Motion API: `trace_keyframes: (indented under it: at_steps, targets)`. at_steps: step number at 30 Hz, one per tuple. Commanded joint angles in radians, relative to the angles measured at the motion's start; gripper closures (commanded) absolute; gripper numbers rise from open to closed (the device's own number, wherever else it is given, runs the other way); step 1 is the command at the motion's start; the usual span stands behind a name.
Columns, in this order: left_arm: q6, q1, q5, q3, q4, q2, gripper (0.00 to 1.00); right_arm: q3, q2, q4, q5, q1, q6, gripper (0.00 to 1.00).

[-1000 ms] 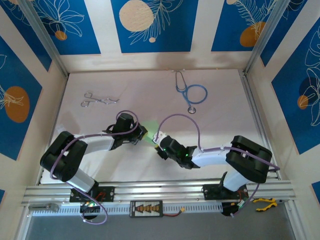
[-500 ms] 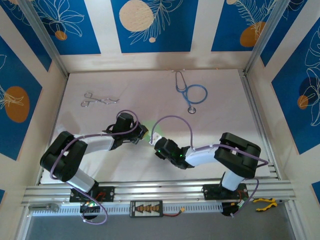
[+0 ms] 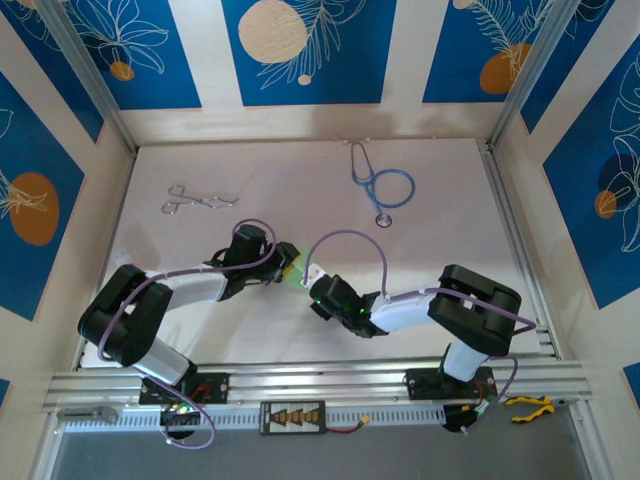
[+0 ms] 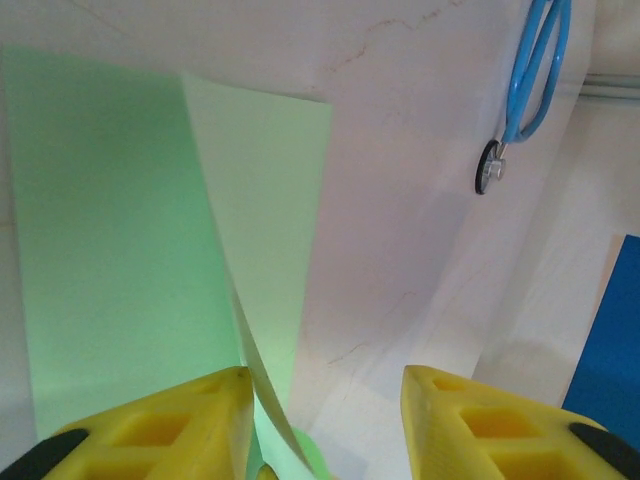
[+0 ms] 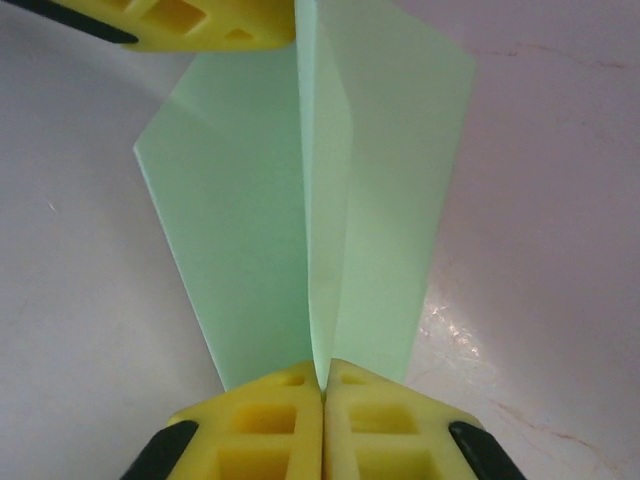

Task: Fold a paper plane with a square sheet of paper (pick it up from the middle)
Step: Fold the triangle a third time.

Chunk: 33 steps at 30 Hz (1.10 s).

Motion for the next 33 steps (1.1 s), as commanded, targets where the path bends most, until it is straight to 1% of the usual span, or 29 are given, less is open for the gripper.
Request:
trace_keyframes:
  at_steps: [1, 5, 9, 13, 20, 26, 33]
  targets:
    - [0.031, 0.02, 0.013, -0.001, -0.01, -0.014, 0.56, -0.024, -0.039, 0.033, -0.058, -0.017, 0.037, 0.93]
    - [0.033, 0.031, 0.022, -0.01, -0.009, 0.001, 0.56, -0.037, -0.054, 0.045, -0.115, -0.034, 0.053, 0.94]
    - [0.037, 0.038, 0.046, -0.009, 0.01, 0.023, 0.59, -0.051, -0.06, 0.061, -0.161, -0.049, 0.074, 0.94]
    - [0.039, 0.044, 0.053, -0.005, 0.009, 0.037, 0.68, -0.061, -0.067, 0.067, -0.184, -0.057, 0.088, 0.94]
    - [0.041, 0.049, 0.057, -0.001, 0.003, 0.035, 0.87, -0.068, -0.072, 0.059, -0.205, -0.069, 0.107, 0.92]
    - [0.048, 0.058, 0.059, 0.001, -0.016, 0.019, 0.98, -0.07, -0.08, 0.037, -0.196, -0.075, 0.101, 0.88]
    - [0.046, 0.062, 0.064, 0.003, -0.019, 0.012, 1.0, -0.066, -0.087, 0.008, -0.179, -0.084, 0.083, 0.83]
